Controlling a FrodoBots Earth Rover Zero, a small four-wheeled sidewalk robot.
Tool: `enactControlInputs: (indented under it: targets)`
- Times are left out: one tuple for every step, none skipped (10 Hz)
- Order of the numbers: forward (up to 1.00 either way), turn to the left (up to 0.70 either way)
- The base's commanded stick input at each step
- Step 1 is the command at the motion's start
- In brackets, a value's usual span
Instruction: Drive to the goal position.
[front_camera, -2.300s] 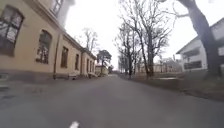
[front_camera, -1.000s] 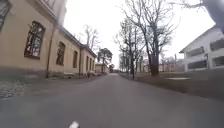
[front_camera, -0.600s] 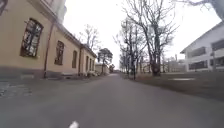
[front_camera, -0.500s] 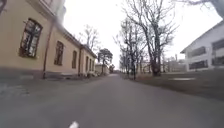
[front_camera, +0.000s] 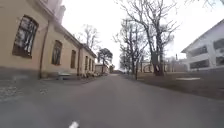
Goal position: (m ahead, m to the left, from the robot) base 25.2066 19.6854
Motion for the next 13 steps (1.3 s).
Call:
enactControlInputs:
  targets:
    - [1.00, 0.00]
    - [1.00, 0.00]
    - [1.00, 0.00]
    - [1.00, 0.00]
    - [1.00, 0.00]
    - [1.00, 0.00]
    - [1.00, 0.00]
    - [1.00, 0.00]
    - [1.00, 0.00]
    - [1.00, 0.00]
    - [1.00, 0.00]
    - [1.00, 0.00]
    - [1.00, 0.00]
